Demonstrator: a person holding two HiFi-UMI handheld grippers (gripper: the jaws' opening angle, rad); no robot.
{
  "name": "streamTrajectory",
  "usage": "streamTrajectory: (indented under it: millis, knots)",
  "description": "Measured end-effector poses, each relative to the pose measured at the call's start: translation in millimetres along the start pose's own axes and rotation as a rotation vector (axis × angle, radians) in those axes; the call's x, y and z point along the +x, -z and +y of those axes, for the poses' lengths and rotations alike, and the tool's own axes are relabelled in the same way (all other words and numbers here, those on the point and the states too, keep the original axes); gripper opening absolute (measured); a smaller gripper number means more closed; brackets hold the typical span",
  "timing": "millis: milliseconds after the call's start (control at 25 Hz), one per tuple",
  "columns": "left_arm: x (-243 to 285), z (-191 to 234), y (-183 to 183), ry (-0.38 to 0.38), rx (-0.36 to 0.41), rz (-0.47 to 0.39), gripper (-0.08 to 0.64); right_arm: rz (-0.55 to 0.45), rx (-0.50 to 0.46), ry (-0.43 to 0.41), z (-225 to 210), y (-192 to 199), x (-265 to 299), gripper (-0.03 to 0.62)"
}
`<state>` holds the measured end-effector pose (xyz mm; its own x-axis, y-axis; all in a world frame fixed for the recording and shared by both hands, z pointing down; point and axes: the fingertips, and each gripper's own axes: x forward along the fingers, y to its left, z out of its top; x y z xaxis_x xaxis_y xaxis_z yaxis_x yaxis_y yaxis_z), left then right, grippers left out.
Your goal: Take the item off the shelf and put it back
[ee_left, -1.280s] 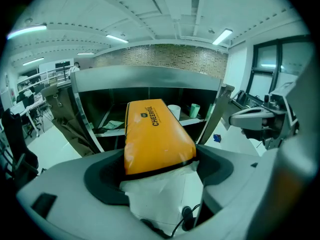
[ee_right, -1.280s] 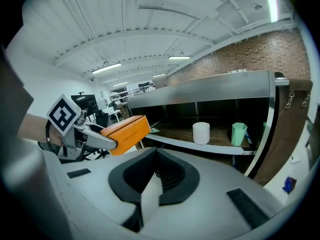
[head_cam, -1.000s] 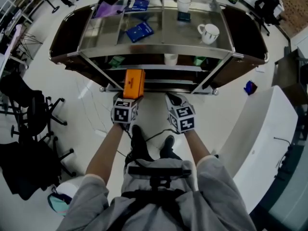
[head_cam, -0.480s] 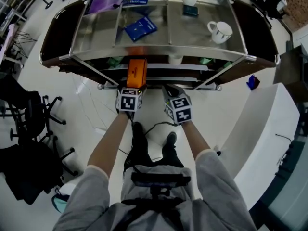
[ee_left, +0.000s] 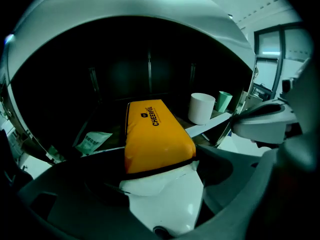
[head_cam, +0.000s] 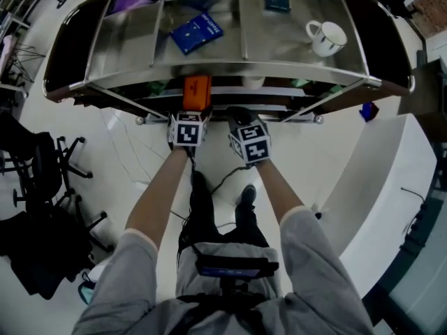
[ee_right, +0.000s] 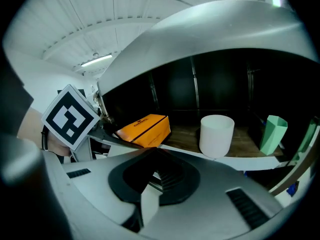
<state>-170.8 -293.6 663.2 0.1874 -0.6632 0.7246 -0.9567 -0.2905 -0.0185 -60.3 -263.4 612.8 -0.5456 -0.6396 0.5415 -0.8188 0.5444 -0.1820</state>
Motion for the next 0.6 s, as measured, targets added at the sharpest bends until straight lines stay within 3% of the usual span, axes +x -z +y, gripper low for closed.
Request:
streamTrajectory:
  millis: [600]
  knots:
    - [48,20,-38,-0.041,0.031,-0.036,0.403,-0.018,0.041,0.023,-19,-19,47,0.009]
